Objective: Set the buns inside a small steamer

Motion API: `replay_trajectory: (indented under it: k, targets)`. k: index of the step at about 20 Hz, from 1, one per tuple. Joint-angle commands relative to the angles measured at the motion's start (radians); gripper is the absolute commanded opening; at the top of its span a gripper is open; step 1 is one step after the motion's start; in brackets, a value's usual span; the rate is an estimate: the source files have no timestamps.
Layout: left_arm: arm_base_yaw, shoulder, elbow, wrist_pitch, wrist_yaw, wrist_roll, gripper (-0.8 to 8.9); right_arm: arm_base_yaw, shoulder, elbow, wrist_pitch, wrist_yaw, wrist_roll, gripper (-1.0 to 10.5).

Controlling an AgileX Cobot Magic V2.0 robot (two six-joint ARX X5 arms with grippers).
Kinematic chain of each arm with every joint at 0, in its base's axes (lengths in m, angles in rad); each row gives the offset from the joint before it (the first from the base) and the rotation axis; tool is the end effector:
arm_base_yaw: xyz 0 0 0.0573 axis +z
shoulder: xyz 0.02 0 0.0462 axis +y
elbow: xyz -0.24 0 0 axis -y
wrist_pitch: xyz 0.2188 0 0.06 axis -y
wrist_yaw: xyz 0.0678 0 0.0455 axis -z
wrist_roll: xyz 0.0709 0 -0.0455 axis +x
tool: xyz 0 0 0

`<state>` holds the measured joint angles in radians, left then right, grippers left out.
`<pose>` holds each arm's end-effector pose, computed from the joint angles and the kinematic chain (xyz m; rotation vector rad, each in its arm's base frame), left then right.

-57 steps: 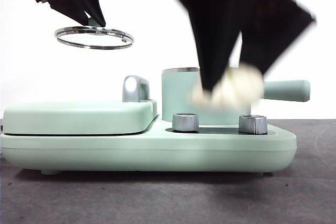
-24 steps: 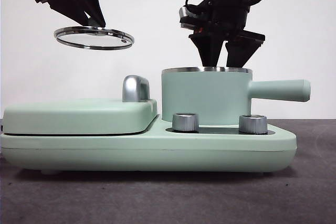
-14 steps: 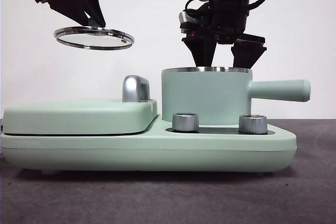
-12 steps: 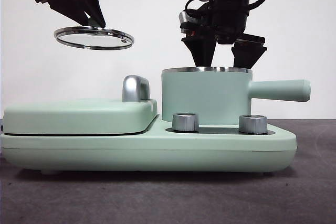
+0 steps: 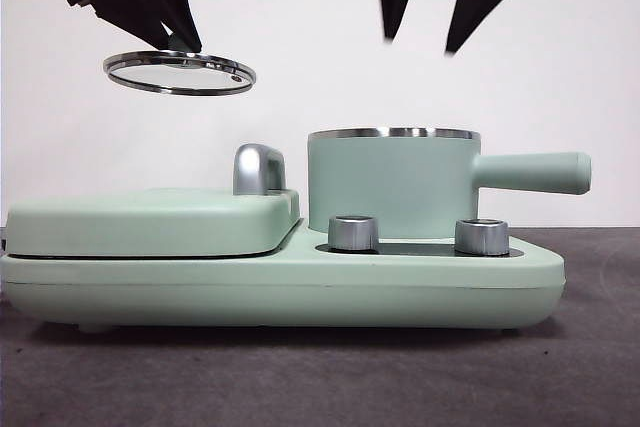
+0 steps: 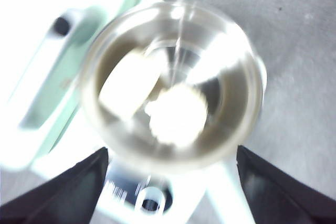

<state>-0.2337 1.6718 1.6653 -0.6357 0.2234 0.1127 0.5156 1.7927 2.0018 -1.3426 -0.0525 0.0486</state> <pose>0.3593 -0.1017 0.3188 0.1102 0.6221 -0.4772 0.2880 0.1675 0.3162 -0.2210 1.1277 0.4775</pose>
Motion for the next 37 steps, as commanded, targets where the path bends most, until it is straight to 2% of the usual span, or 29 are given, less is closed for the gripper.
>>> replay_trajectory:
  k: [1, 5, 7, 9, 13, 17, 21, 28, 32, 37]
  targets:
    - [-0.004, -0.011, 0.035, 0.023, 0.006, 0.009, 0.15, 0.028, -0.109, -0.077, -0.077, -0.001, -0.003, 3.9]
    - [-0.01, -0.011, 0.035, 0.022, 0.006, 0.009, 0.15, 0.087, -0.431, -0.38, -0.065, -0.001, 0.008, 3.9]
    - [-0.013, -0.011, 0.035, 0.021, 0.006, 0.009, 0.15, 0.13, -0.602, -0.547, 0.012, -0.009, 0.076, 3.9]
    - [-0.029, -0.011, 0.035, 0.023, 0.006, 0.01, 0.15, 0.186, -0.776, -0.72, 0.105, -0.023, 0.11, 3.9]
    - [-0.071, -0.011, 0.035, 0.023, 0.006, 0.01, 0.15, 0.3, -1.076, -1.048, 0.411, -0.017, 0.218, 3.9]
    - [-0.137, -0.011, 0.035, 0.022, 0.006, 0.003, 0.15, 0.322, -1.215, -1.234, 0.576, 0.039, 0.285, 3.9]
    - [-0.232, -0.011, 0.035, 0.024, 0.006, -0.002, 0.15, 0.322, -1.228, -1.276, 0.584, 0.107, 0.284, 3.9]
    - [-0.401, -0.002, 0.035, 0.061, 0.006, -0.001, 0.15, 0.322, -1.229, -1.276, 0.666, 0.132, 0.257, 3.9]
    - [-0.45, 0.031, 0.035, 0.114, 0.006, -0.002, 0.15, 0.322, -1.246, -1.276, 0.725, 0.133, 0.224, 3.9]
    - [-0.46, 0.095, 0.035, 0.146, 0.006, -0.017, 0.15, 0.322, -1.275, -1.276, 0.738, 0.14, 0.225, 3.9]
